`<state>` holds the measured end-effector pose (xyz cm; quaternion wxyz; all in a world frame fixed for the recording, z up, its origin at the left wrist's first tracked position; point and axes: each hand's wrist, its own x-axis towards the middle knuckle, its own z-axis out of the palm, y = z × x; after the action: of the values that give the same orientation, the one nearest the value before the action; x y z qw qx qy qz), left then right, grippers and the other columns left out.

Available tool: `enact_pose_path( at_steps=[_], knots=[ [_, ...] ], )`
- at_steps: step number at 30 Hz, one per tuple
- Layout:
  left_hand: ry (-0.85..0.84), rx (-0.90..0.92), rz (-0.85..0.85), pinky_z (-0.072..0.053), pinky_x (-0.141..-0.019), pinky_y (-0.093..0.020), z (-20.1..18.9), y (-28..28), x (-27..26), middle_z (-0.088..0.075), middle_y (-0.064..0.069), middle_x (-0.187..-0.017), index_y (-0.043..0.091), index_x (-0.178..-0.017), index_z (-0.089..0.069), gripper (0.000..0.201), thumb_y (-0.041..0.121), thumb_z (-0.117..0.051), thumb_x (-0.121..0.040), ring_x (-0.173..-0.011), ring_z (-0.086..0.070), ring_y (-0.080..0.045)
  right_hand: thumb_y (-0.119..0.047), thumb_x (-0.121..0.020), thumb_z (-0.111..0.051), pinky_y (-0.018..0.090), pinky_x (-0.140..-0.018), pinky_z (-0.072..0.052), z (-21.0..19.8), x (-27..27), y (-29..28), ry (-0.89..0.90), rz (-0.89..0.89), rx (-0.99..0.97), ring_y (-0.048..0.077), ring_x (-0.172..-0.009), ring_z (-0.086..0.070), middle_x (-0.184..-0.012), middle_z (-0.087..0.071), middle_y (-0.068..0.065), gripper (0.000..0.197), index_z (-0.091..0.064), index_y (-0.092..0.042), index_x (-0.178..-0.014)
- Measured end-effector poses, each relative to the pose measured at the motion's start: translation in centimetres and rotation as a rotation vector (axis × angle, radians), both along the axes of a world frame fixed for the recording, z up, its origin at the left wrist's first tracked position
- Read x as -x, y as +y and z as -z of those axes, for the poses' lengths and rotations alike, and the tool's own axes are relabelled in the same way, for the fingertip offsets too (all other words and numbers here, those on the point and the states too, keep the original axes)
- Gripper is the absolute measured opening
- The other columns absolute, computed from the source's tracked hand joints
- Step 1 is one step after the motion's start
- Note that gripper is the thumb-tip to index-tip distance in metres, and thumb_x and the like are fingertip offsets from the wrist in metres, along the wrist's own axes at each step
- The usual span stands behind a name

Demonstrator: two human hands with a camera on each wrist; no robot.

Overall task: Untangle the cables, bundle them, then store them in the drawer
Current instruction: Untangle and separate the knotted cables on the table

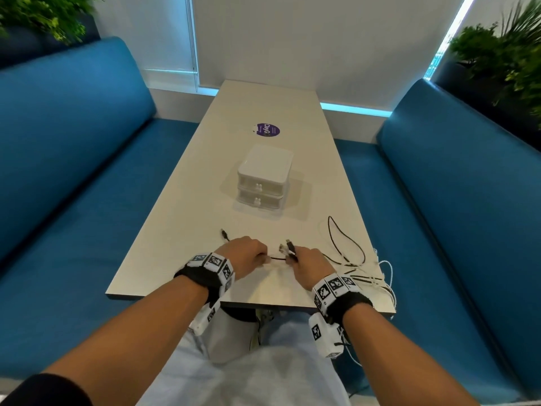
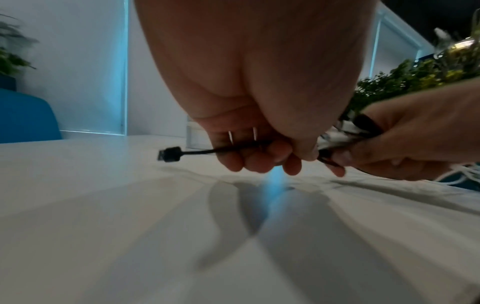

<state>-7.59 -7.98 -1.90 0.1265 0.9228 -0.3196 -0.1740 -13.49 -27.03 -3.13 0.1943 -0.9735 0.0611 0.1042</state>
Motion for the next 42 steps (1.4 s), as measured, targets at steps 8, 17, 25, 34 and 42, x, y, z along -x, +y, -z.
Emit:
enact_pose_path(
  at_steps=[8,17,25,34,42],
  knots=[
    [-0.075,-0.096,-0.109,-0.04,-0.068,-0.032,0.0,3.4,-1.2,-0.058,0.001,-0.083,0.018,-0.095,-0.058,0.032,0.037,-0.035,-0.106,-0.078,-0.056,-0.022,-0.03,-0.103,-0.041,0.034,-0.075,-0.047,0.0,-0.6,-2.3,-0.054,0.214,0.122,0.033,-0.097,-0.064,-0.108,-0.064,0.014,0.029,-0.058,-0.012,-0.119],
    [0.016,0.094,-0.117,-0.05,-0.075,-0.039,0.8,-1.1,0.2,-0.067,-0.007,-0.091,0.015,-0.094,-0.062,0.03,0.034,-0.041,-0.104,-0.081,-0.062,-0.026,-0.029,-0.101,-0.045,0.042,-0.082,-0.053,0.7,-0.3,1.6,-0.119,-0.047,-0.069,0.035,-0.095,-0.064,-0.107,-0.069,0.016,0.031,-0.057,-0.017,-0.127],
    [0.035,0.171,-0.089,-0.049,-0.073,-0.036,1.0,-0.6,0.1,-0.067,-0.004,-0.084,0.018,-0.086,-0.066,0.024,0.028,-0.049,-0.101,-0.078,-0.063,-0.024,-0.031,-0.103,-0.045,0.036,-0.073,-0.048,-0.4,-0.9,1.5,-0.123,-0.079,-0.134,0.033,-0.089,-0.063,-0.1,-0.069,0.015,0.028,-0.061,-0.013,-0.118],
    [-0.017,0.268,-0.183,-0.051,-0.079,-0.032,1.0,0.5,-0.7,-0.067,0.006,-0.096,0.021,-0.102,-0.067,0.018,0.026,-0.05,-0.1,-0.083,-0.062,-0.015,-0.03,-0.104,-0.039,0.034,-0.071,-0.048,-1.1,-0.1,-2.3,-0.023,0.122,0.14,0.031,-0.091,-0.064,-0.105,-0.064,0.012,0.03,-0.056,-0.017,-0.124],
    [-0.012,0.63,-0.161,-0.045,-0.09,-0.027,-0.8,-1.9,0.8,-0.05,0.008,-0.126,0.025,-0.136,-0.048,0.043,0.047,-0.034,-0.101,-0.099,-0.058,-0.011,-0.025,-0.102,-0.045,0.033,-0.073,-0.047,-2.5,-0.2,1.3,-0.079,-0.125,-0.131,0.027,-0.085,-0.064,-0.096,-0.069,0.006,0.02,-0.061,-0.017,-0.111]
  ],
)
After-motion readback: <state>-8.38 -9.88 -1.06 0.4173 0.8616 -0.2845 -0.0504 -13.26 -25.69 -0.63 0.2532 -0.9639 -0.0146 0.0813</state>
